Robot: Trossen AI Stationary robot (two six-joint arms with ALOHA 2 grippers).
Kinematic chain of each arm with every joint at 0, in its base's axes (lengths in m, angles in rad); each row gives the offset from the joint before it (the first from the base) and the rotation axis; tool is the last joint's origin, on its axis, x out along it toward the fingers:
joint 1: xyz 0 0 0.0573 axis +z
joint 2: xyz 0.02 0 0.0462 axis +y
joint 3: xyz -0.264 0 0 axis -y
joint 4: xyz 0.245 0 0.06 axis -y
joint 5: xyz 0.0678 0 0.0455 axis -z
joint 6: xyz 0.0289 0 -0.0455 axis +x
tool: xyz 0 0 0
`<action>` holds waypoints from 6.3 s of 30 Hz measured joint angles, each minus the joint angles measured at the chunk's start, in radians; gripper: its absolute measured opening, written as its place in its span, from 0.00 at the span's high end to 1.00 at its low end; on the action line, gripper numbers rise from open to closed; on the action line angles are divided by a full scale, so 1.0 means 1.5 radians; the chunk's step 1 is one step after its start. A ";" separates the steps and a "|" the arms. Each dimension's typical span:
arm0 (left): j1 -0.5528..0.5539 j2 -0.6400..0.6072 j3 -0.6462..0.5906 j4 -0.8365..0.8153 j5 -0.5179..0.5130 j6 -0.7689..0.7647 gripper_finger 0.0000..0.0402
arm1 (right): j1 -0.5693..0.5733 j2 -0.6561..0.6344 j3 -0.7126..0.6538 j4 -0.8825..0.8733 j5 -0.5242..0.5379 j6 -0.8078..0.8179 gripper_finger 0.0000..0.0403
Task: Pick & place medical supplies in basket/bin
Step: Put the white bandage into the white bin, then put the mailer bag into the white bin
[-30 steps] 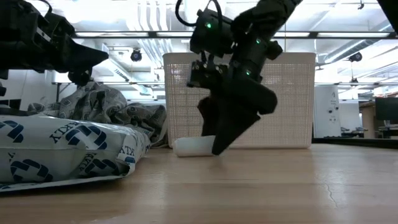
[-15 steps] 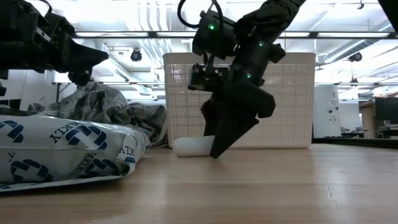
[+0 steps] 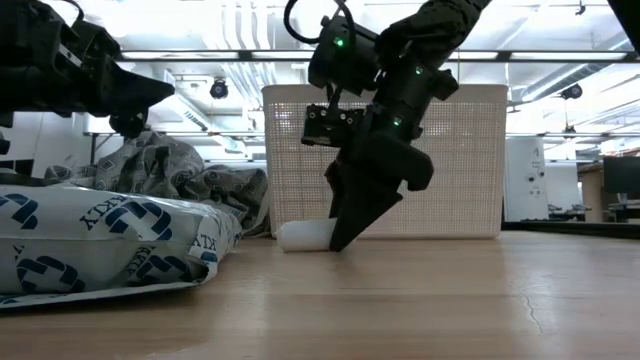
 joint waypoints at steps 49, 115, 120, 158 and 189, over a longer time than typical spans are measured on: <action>0.000 0.000 0.000 0.000 0.000 0.000 1.00 | -0.205 -0.004 0.650 -0.595 0.109 -0.050 0.82; 0.000 0.000 0.000 0.000 0.000 0.000 1.00 | -0.061 -0.966 -0.668 0.500 0.026 0.340 0.63; 0.000 0.000 0.000 0.000 0.000 0.000 1.00 | -0.043 -1.013 -0.731 0.614 0.047 0.239 0.65; 0.000 0.004 0.000 0.000 0.000 0.000 1.00 | 0.052 -0.598 -0.545 0.493 0.071 0.172 0.98; 0.000 0.006 0.000 0.000 0.000 0.000 1.00 | 0.129 -0.717 -0.588 0.557 -0.058 0.158 0.98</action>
